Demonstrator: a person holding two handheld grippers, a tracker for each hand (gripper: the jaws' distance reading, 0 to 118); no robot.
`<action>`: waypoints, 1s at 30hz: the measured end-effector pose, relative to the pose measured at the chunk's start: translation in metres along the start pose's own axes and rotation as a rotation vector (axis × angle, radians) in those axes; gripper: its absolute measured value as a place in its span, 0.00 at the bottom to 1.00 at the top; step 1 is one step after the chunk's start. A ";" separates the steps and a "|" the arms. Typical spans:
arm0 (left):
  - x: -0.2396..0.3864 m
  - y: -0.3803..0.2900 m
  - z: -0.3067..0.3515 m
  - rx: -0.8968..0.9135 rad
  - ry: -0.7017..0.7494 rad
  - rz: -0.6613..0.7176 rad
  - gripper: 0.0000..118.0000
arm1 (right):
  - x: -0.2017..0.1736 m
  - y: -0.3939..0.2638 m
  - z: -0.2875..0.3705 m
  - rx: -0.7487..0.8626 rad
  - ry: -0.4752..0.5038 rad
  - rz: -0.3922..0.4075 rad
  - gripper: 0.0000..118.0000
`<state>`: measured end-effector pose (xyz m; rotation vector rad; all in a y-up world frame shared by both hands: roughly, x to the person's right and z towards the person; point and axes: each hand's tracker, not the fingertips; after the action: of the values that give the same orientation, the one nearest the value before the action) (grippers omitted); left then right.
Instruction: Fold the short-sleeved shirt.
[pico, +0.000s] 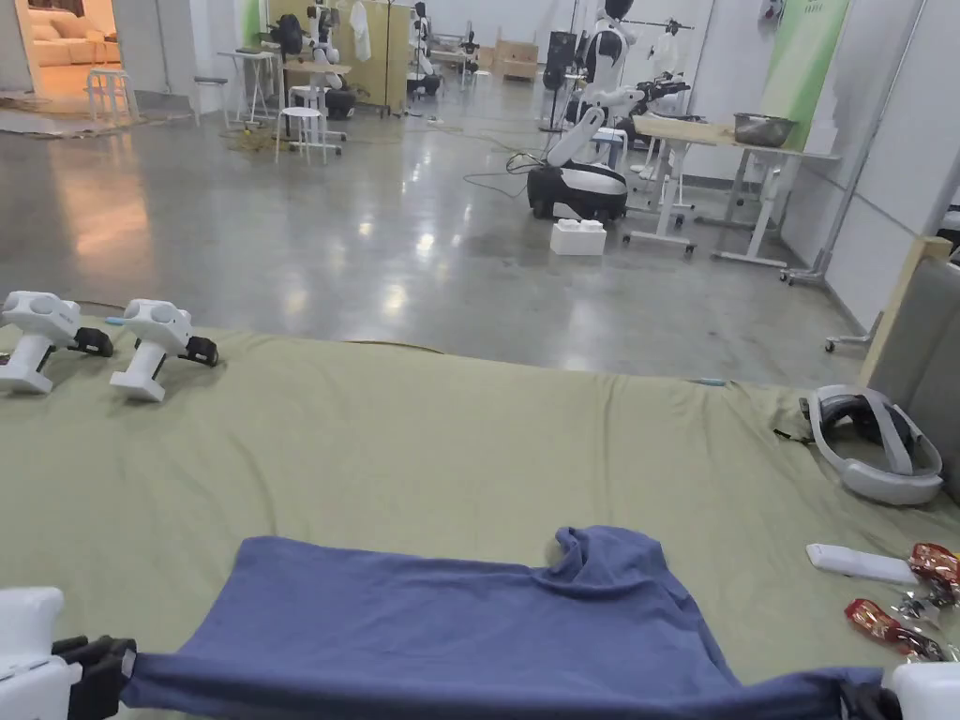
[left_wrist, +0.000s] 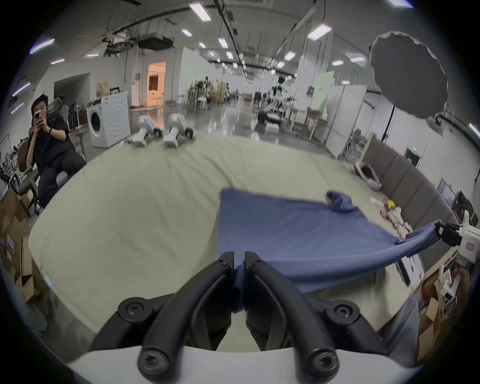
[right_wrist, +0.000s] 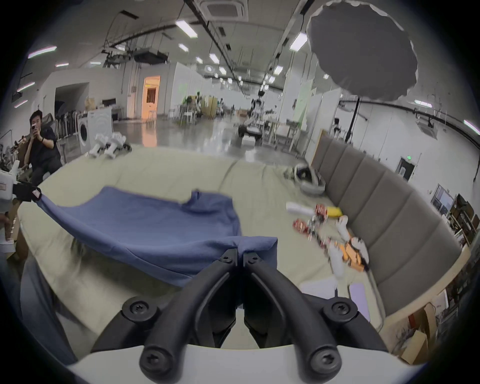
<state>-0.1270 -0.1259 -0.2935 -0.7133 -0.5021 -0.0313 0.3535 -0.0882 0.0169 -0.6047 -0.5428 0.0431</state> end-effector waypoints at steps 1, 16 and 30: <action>-0.004 -0.013 -0.004 -0.033 0.007 0.000 0.09 | -0.002 -0.013 -0.002 -0.042 0.010 0.004 0.04; -0.022 -0.098 -0.056 -0.318 0.044 -0.019 0.14 | -0.024 -0.108 -0.049 -0.379 0.041 0.028 0.08; -0.020 -0.057 -0.014 -0.149 0.042 0.064 0.57 | -0.023 -0.085 -0.044 -0.241 0.040 0.015 0.57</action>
<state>-0.1503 -0.1808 -0.2761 -0.8726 -0.4399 -0.0239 0.3451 -0.1857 0.0225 -0.8426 -0.5087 -0.0210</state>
